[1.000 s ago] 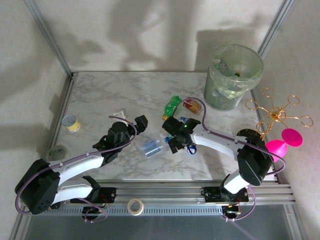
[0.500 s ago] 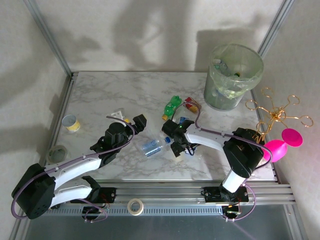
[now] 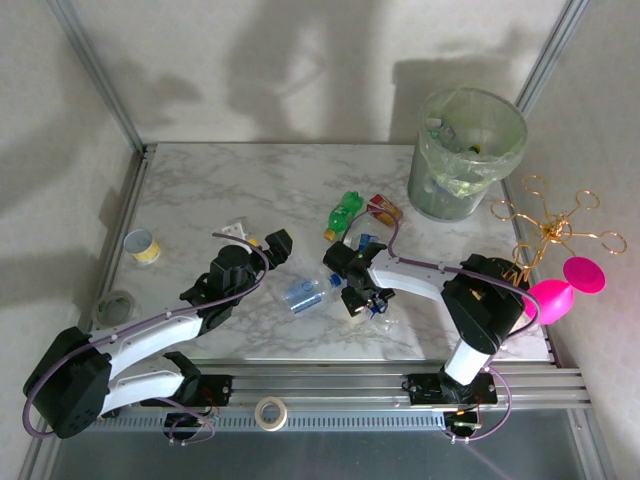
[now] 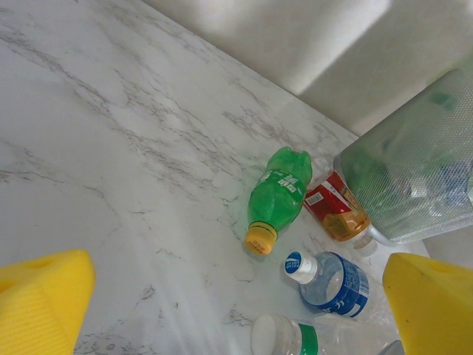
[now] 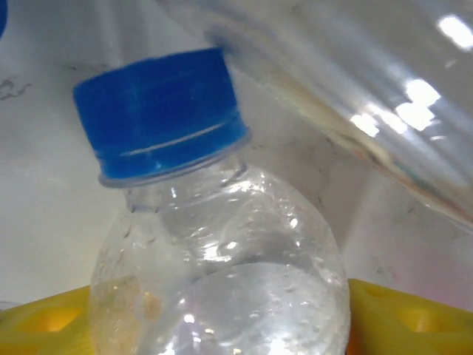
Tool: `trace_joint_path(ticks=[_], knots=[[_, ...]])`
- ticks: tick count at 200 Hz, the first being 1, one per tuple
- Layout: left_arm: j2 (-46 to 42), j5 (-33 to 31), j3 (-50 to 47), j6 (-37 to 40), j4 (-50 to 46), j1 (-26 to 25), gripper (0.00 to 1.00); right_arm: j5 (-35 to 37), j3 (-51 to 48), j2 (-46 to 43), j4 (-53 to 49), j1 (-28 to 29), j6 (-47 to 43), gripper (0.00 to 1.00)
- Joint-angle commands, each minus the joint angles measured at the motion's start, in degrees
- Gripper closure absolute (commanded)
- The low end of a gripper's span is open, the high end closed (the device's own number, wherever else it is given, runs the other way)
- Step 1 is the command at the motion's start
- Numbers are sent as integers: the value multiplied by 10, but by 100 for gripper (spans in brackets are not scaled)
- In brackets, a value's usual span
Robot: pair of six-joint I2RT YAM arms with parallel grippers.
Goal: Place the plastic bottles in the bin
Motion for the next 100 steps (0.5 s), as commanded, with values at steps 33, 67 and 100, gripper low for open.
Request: trace_joint_path(ticks=[33, 67, 100], knots=[[6, -9, -10, -11, 8, 5, 1, -2, 1, 5, 4, 1, -9, 46], [11, -7, -9, -14, 12, 6, 0, -14, 16, -31, 16, 5, -27, 54], [8, -9, -9, -13, 9, 6, 0, -36, 29, -94, 58, 5, -45, 56]])
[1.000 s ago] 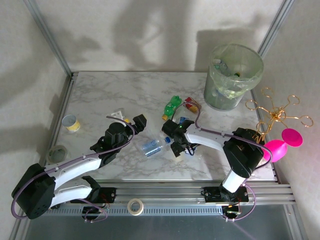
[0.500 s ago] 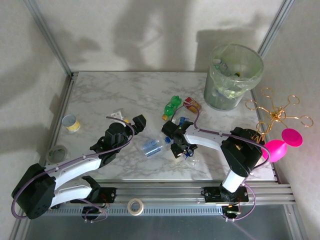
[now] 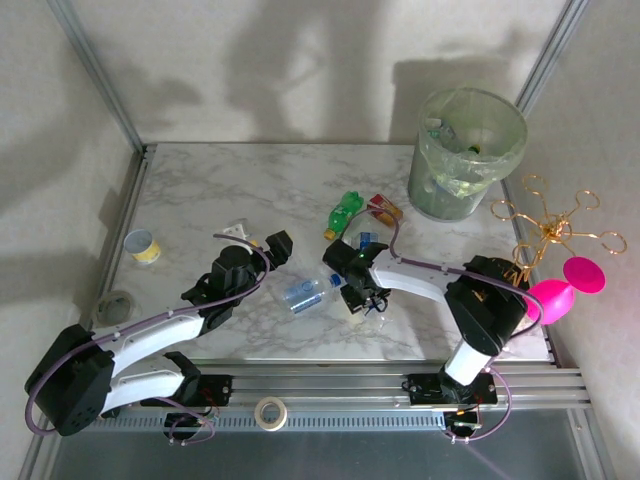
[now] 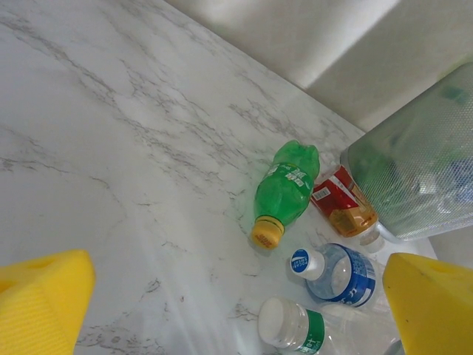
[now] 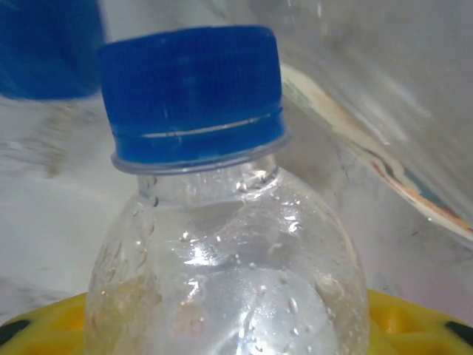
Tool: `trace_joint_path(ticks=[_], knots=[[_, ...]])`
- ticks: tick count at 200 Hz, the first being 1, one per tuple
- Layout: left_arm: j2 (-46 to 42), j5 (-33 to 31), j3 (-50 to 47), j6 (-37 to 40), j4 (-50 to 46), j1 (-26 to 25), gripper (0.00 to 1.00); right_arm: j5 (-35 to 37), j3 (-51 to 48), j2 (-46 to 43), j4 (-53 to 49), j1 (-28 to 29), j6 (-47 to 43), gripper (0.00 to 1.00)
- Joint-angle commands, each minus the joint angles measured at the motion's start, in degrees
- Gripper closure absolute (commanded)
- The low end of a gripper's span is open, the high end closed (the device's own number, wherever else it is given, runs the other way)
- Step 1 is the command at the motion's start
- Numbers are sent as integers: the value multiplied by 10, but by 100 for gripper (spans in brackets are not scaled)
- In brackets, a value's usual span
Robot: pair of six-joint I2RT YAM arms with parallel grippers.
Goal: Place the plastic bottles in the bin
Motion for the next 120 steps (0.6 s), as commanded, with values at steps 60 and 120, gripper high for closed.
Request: trace_joint_path(ticks=[60, 120], knots=[[-6, -7, -11, -7, 11, 7, 0, -52, 49, -169, 184, -30, -32, 57], [-13, -7, -10, 0, 8, 9, 1, -48, 134, -225, 296, -147, -21, 59]])
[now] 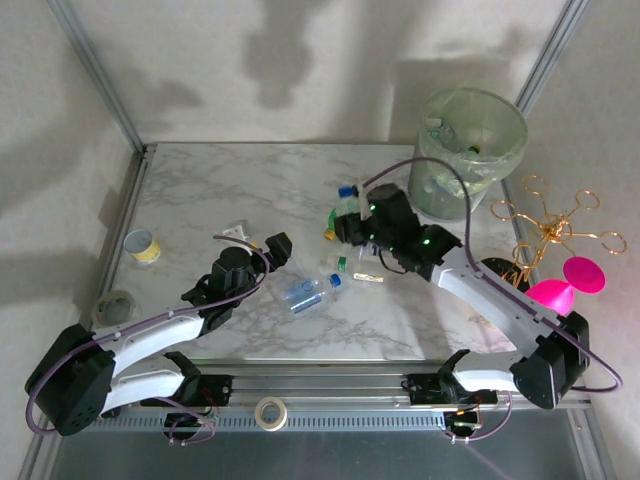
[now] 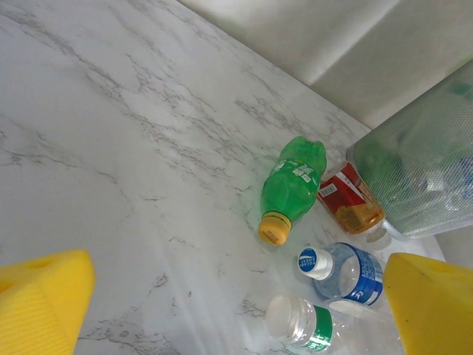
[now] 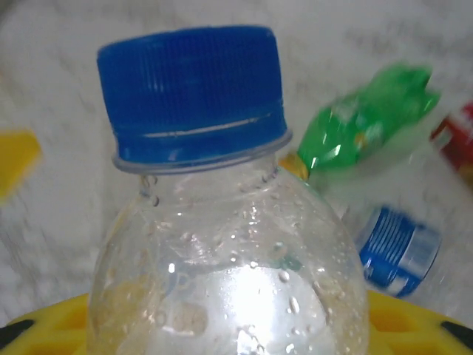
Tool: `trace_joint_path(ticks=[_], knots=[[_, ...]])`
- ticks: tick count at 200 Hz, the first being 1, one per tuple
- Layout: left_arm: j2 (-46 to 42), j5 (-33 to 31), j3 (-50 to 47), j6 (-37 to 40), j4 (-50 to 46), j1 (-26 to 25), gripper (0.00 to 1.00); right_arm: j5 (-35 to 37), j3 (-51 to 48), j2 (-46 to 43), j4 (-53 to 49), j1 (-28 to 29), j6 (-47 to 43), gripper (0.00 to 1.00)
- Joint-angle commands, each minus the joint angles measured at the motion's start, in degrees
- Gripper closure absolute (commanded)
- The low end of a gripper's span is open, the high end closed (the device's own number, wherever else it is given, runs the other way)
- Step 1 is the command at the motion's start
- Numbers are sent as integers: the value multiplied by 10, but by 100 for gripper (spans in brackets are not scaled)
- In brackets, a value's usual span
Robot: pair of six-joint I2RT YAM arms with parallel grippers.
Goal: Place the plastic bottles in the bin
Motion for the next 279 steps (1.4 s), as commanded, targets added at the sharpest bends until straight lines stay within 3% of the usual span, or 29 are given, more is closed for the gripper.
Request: trace_joint_path(ticks=[1, 67, 100, 160, 231, 257, 279], knots=[[-13, -7, -3, 0, 7, 8, 1, 9, 60, -20, 69, -52, 2, 59], [-21, 5, -3, 5, -2, 13, 0, 36, 226, 48, 106, -264, 15, 60], [-37, -1, -18, 1, -3, 15, 0, -47, 268, 112, 128, -345, 83, 59], [-79, -18, -29, 1, -44, 17, 0, -19, 308, 205, 133, -375, 106, 59], [-150, -26, -57, -3, -55, 18, 0, -28, 266, 226, 133, -399, 133, 55], [-164, -17, -50, 15, -65, 18, 0, -37, 267, 232, 127, -405, 144, 42], [-178, -2, -44, 34, -90, 18, 0, -20, 270, 224, 114, -406, 143, 20]])
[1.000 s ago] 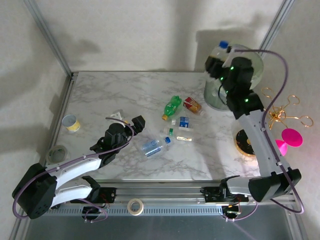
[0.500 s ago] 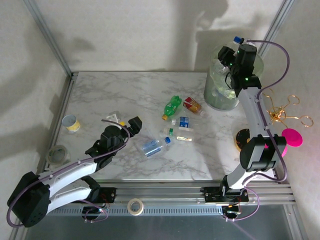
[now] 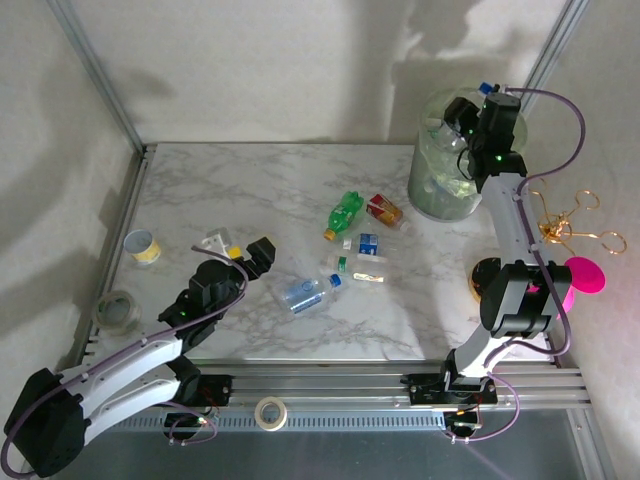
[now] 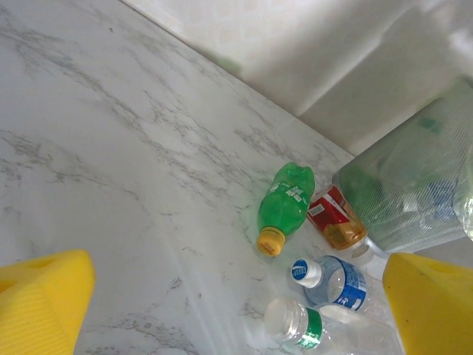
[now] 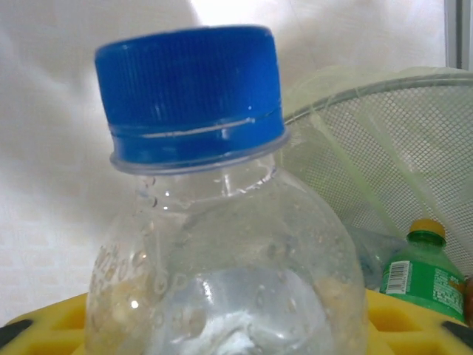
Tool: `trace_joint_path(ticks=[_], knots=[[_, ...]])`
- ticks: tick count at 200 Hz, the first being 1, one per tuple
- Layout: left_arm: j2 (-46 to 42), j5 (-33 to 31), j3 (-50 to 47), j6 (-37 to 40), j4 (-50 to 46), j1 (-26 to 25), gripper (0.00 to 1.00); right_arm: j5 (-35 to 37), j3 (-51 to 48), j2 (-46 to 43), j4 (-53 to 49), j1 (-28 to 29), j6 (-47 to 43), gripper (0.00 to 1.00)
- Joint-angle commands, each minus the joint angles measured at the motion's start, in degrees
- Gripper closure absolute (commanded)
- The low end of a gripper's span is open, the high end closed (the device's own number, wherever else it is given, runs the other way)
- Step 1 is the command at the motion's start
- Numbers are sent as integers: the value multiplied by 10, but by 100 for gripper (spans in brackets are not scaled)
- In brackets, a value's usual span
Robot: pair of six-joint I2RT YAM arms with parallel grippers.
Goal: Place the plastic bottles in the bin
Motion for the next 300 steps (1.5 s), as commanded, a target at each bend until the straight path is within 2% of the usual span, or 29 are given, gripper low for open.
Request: trace_joint_path(ticks=[1, 14, 36, 77, 113, 148, 186, 214, 247, 300], knots=[[-19, 11, 8, 28, -30, 5, 0, 10, -3, -4, -2, -2, 6, 19], [-29, 17, 4, 31, -30, 5, 0, 21, -6, -16, -2, -2, 4, 9], [-42, 20, -7, 37, -23, 5, 0, 24, -10, -41, 2, -2, -6, 1], [-26, 47, -5, 54, -31, 5, 0, 5, -25, -96, -12, -1, -30, 1], [11, 97, 10, 83, -62, 5, 0, -21, -132, -185, -10, 19, -51, 1], [58, 142, 25, 93, -83, 2, 0, -28, -228, -269, -18, 79, -60, 1], [114, 192, 37, 93, -85, -18, 0, -31, -346, -338, -3, 159, -31, 1], [148, 172, 47, 103, -89, -55, 0, -30, -431, -386, 20, 207, 3, 1], [184, 164, 68, 115, -76, -80, 1, -33, -544, -425, 109, 258, 68, 1], [241, 134, 110, 149, -128, -121, 0, -11, -598, -381, 214, 336, 111, 1]])
